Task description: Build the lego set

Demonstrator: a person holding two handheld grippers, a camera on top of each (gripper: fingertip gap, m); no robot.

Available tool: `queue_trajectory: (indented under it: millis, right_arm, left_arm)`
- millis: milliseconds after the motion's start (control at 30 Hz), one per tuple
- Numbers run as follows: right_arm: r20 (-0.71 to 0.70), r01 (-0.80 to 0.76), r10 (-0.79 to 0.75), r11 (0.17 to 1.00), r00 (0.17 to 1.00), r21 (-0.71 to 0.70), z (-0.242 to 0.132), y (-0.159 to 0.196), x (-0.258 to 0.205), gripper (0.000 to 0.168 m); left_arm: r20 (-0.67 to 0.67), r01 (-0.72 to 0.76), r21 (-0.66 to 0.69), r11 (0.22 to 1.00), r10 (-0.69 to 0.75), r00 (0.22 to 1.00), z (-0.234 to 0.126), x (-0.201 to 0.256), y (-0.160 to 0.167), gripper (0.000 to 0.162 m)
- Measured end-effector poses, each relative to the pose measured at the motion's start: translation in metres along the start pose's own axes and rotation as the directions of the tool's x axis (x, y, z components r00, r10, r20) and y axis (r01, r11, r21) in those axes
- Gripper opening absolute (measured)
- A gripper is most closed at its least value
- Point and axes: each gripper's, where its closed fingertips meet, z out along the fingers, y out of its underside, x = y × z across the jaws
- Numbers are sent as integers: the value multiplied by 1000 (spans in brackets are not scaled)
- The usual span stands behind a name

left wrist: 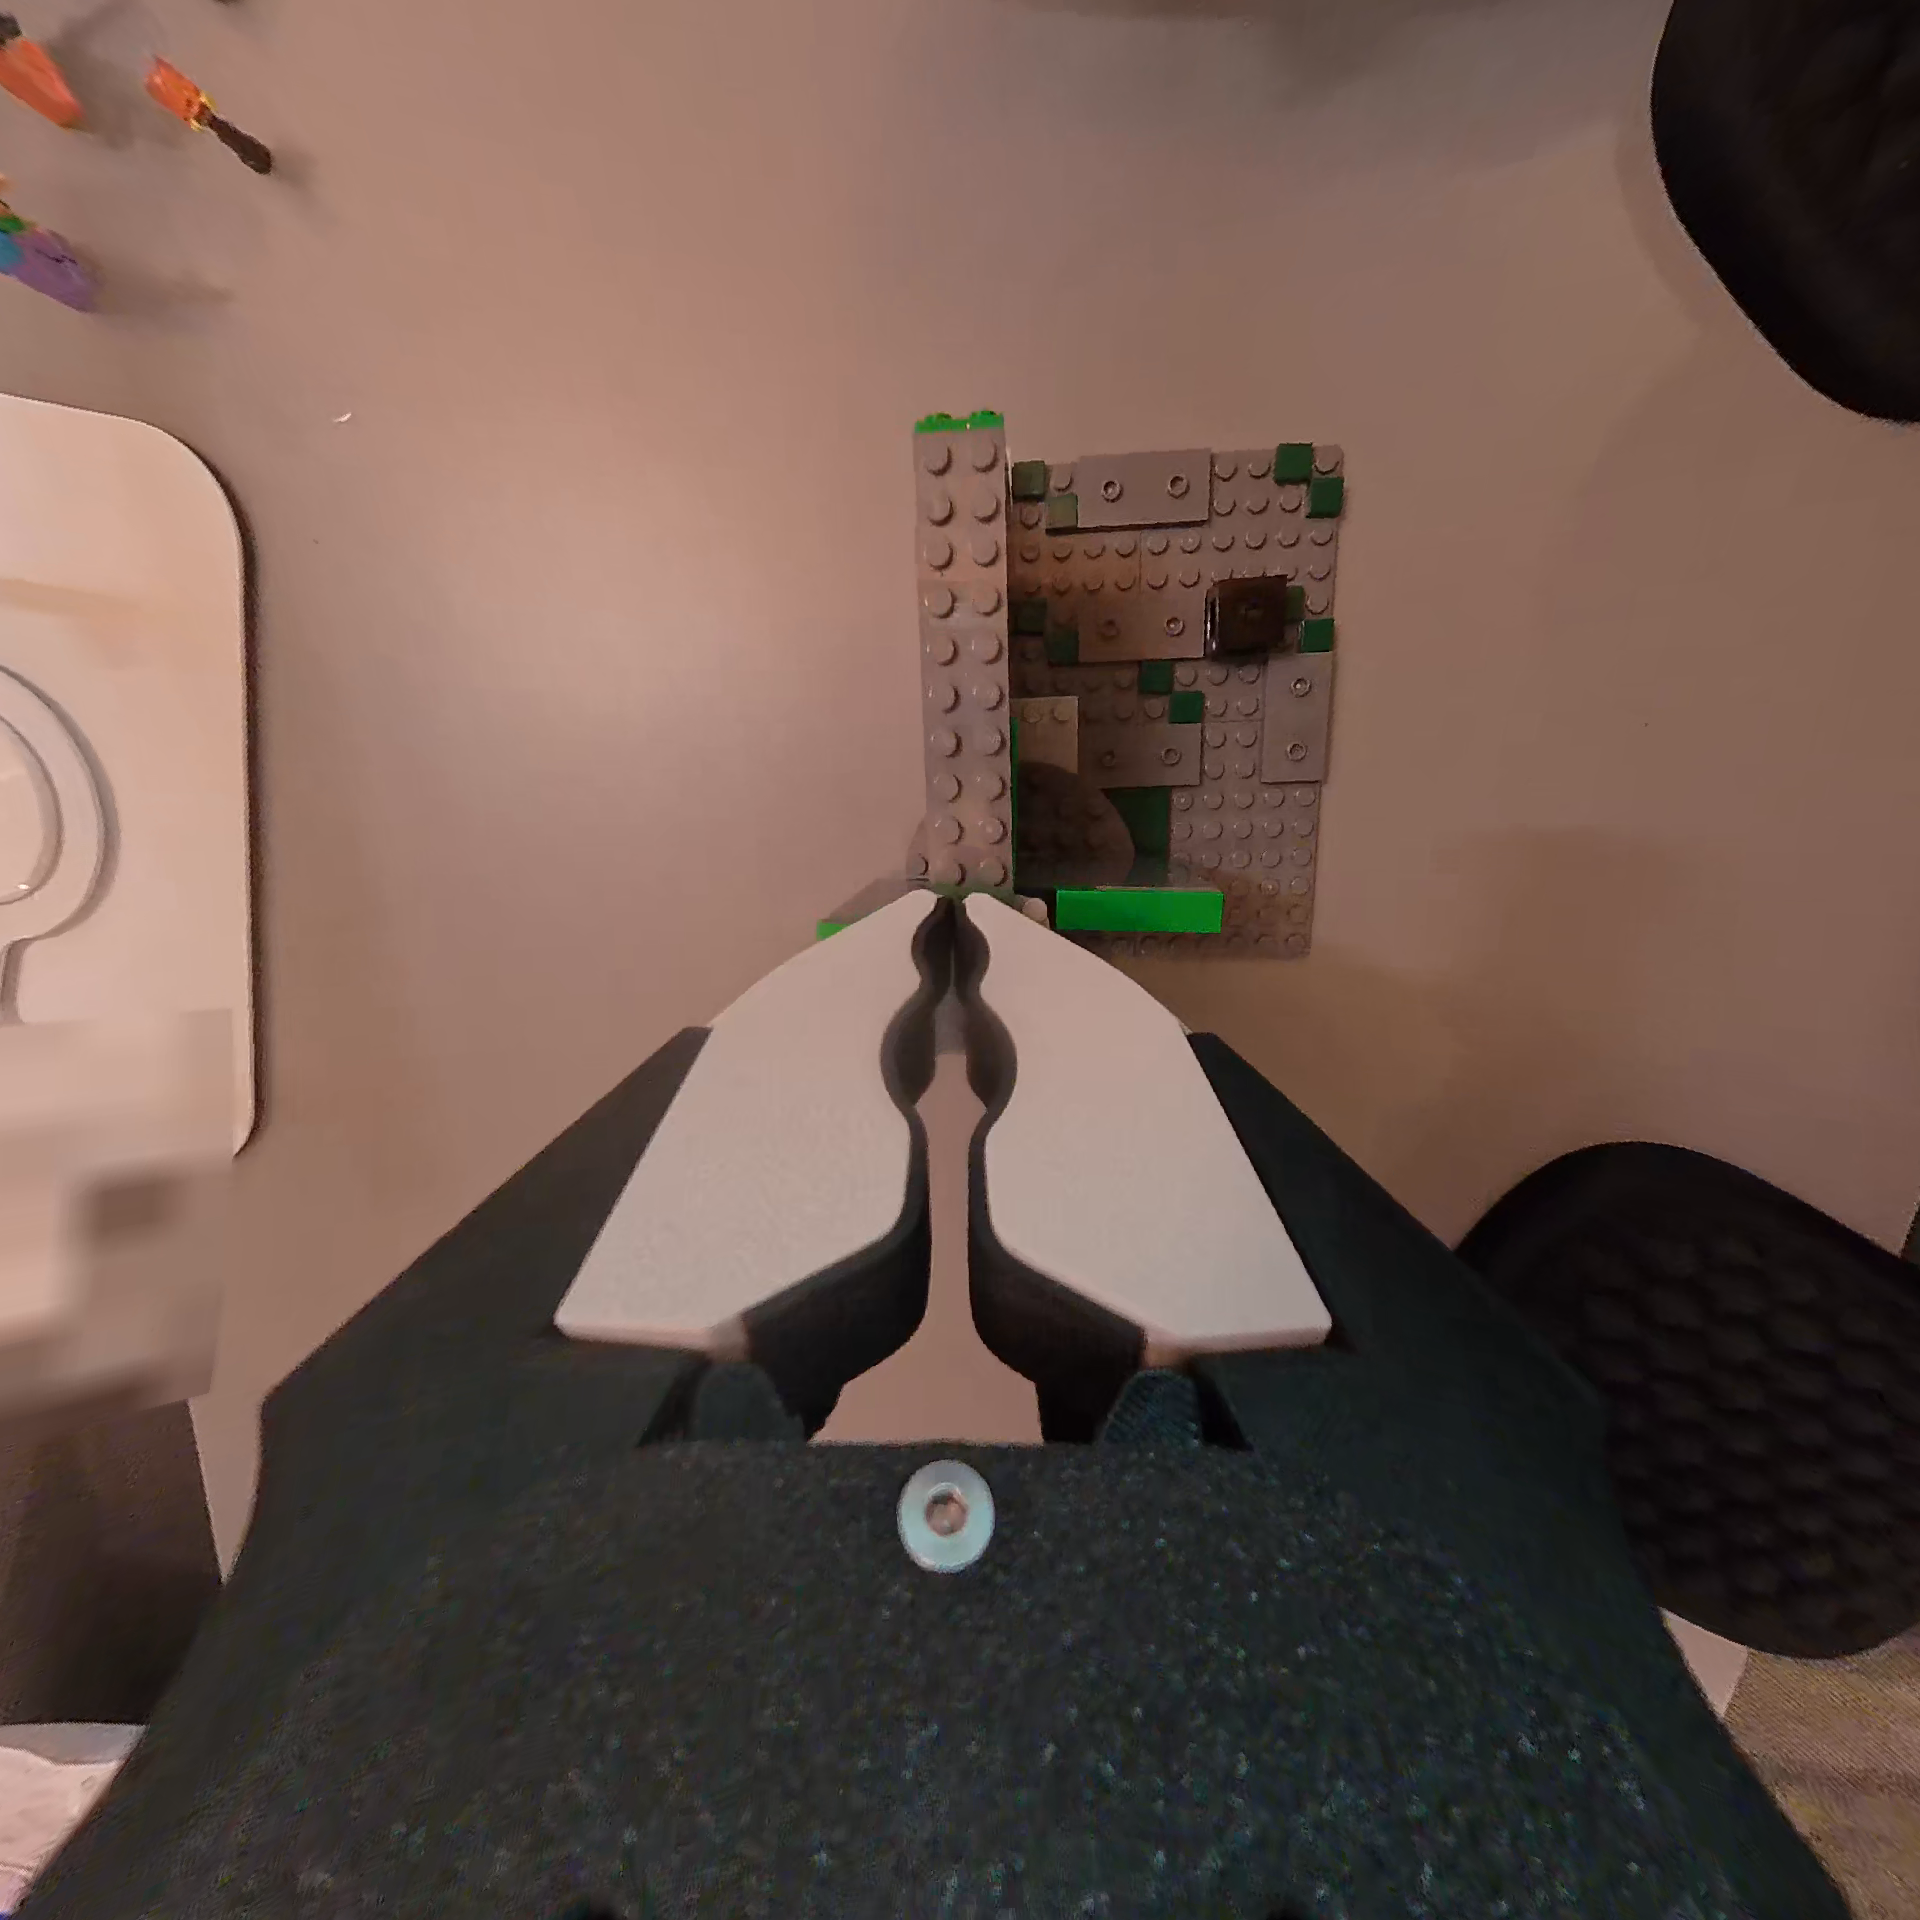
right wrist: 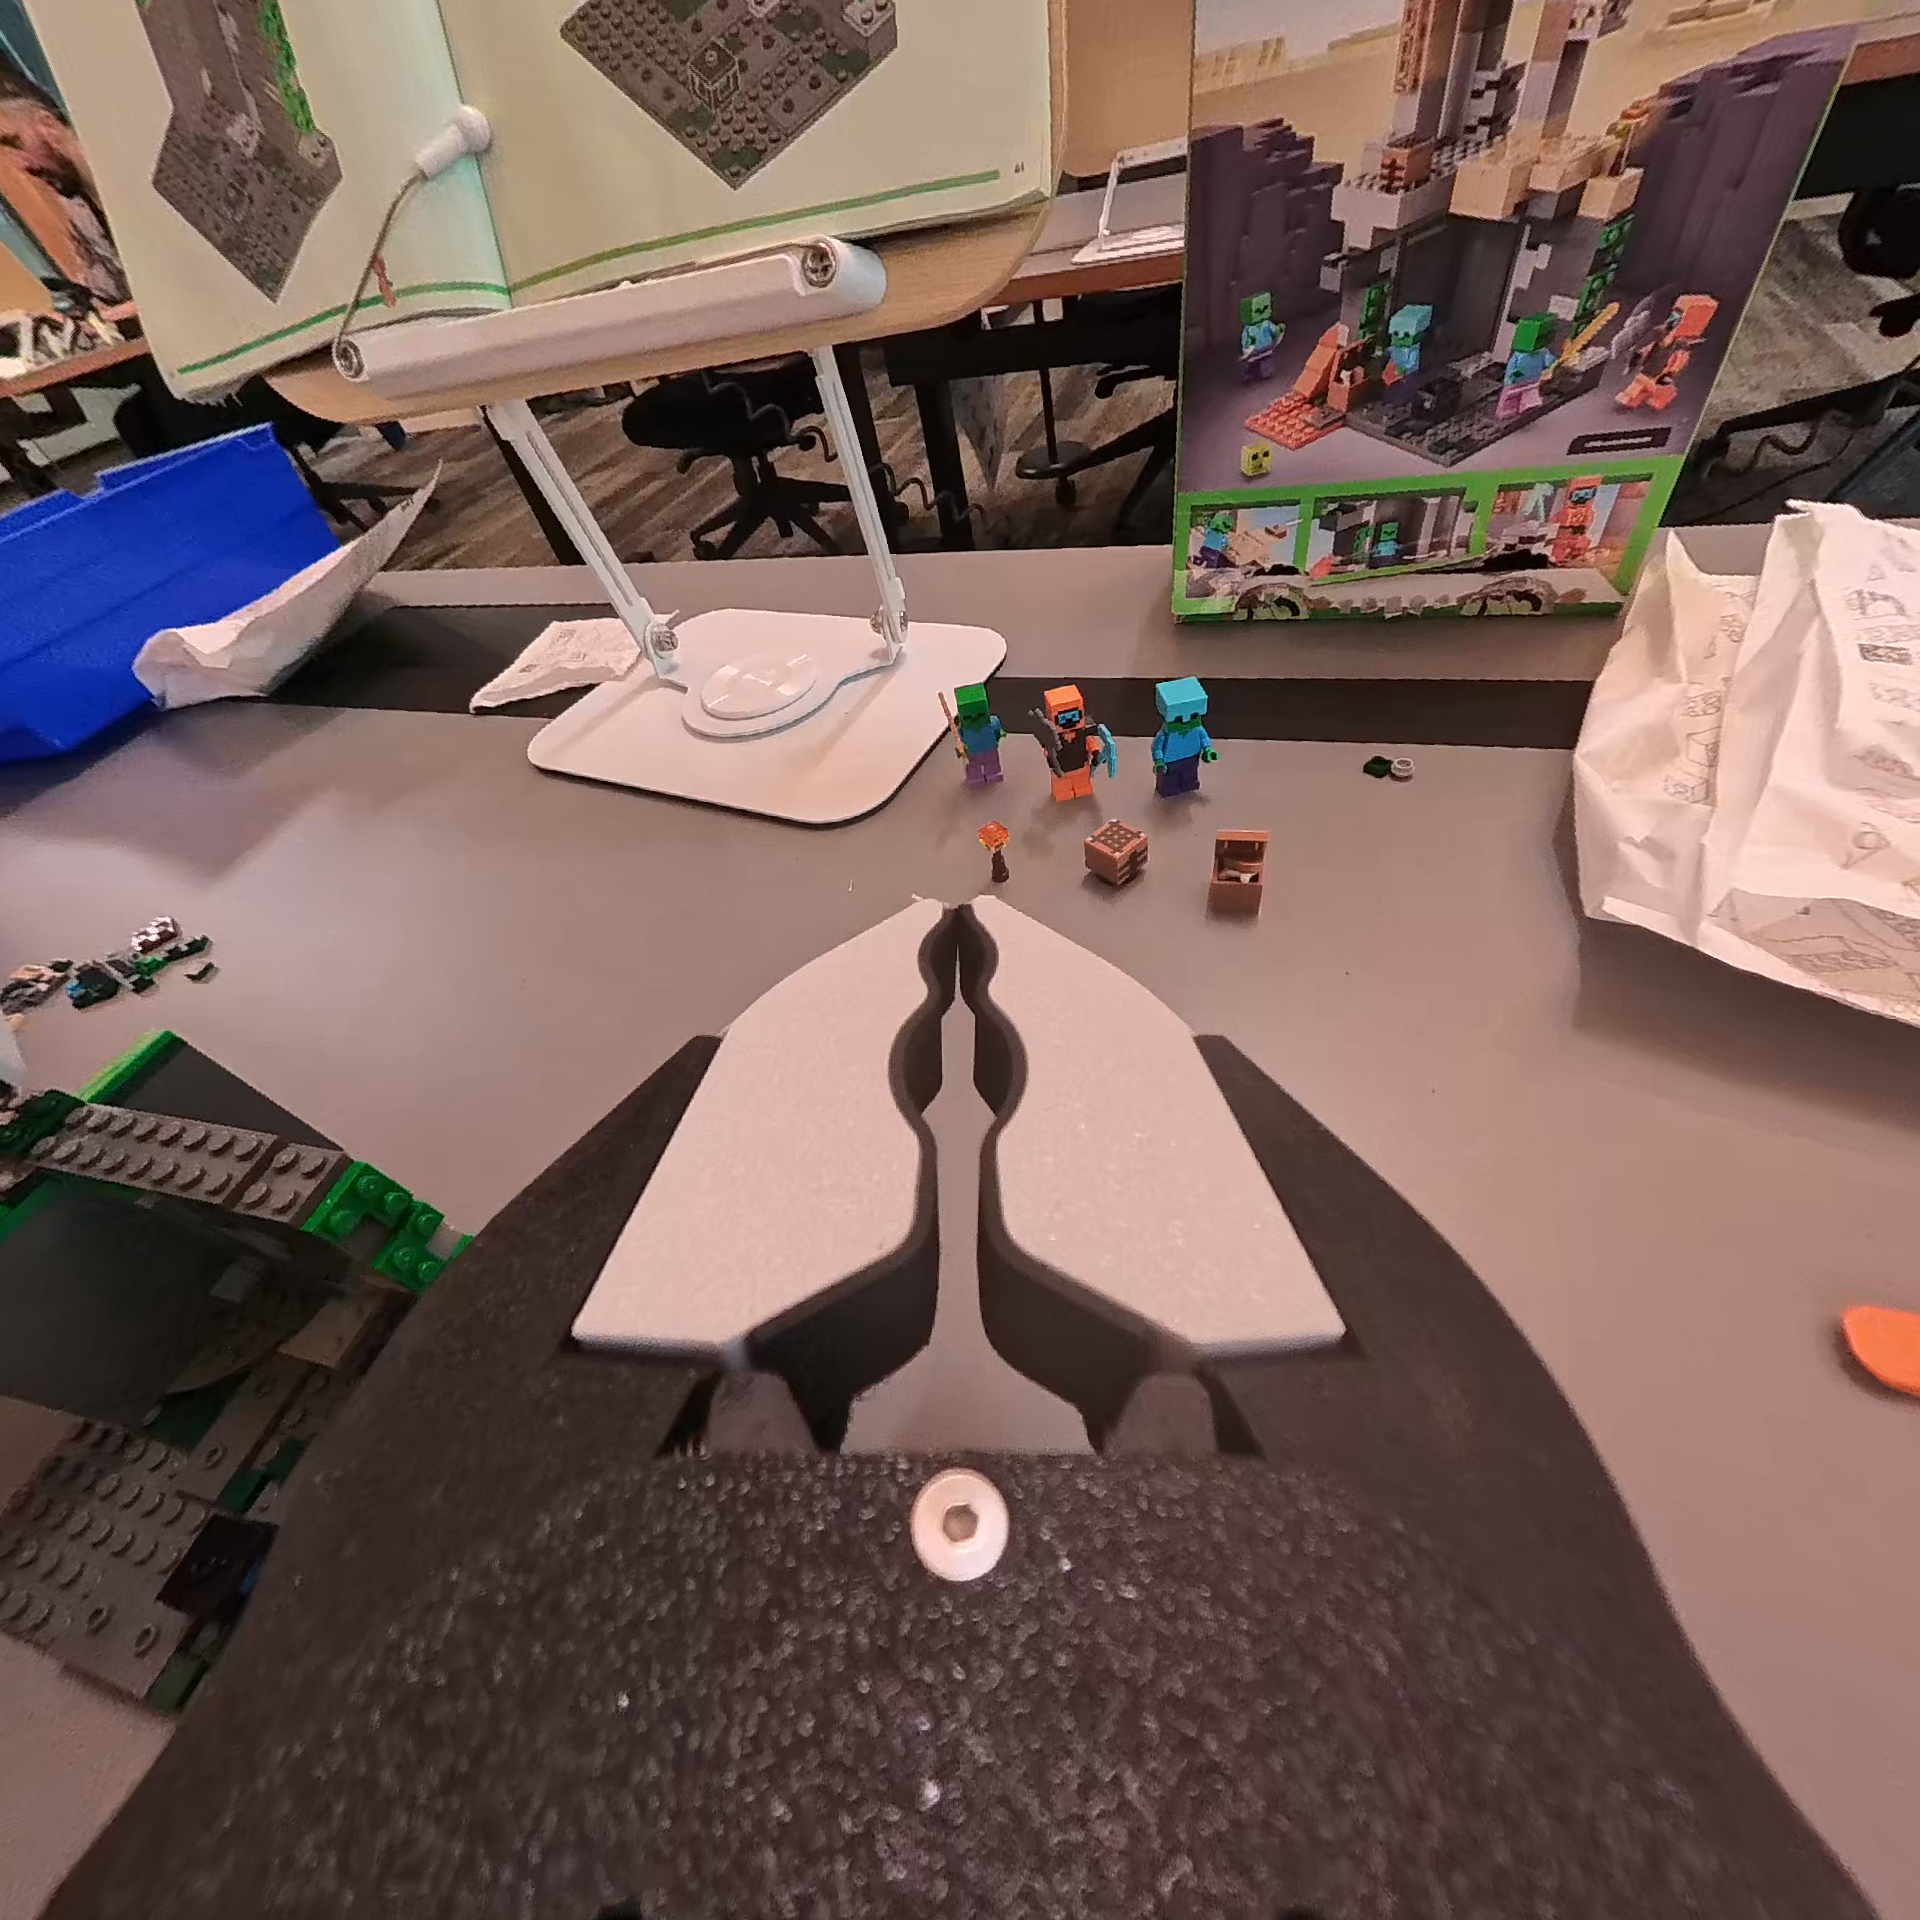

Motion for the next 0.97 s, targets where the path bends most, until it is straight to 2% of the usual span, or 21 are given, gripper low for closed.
queue_trajectory:
  millis: [467,533,600,700,867,900,933,967]
  right_arm:
    - [41,13,-12,1000,999,-9,1,2,-5,0]
    - [96,45,-43,999,994,-17,2,4,-16,0]
    - [217,111,-102,993,971,-29,3,7,-40,0]
    - [412,287,-246,957,877,-39,1,16,-83,4]
    - [677,554,-399,832,619,-17,-6,34,-147,10]
    - [712,589,-407,808,572,-12,-7,37,-156,13]
    - [743,620,-412,785,528,-5,-7,38,-166,16]
    - [769,648,-415,761,486,2,-7,39,-174,16]
  left_arm:
    - [-19,-4,-43,999,3,1000,4,1,6,0]
    - [-22,-2,-41,999,1,1000,4,2,6,0]
    - [-19,-2,-35,999,1,1000,4,1,6,0]
    - [-6,28,13,1000,-28,1000,3,-1,5,0]
    - [39,86,184,979,-95,995,-13,-3,2,0]
    - [48,100,217,971,-113,992,-15,-3,4,2]
    - [53,116,250,961,-133,990,-15,-3,7,17]
    - [55,129,278,952,-150,987,-16,-3,11,19]
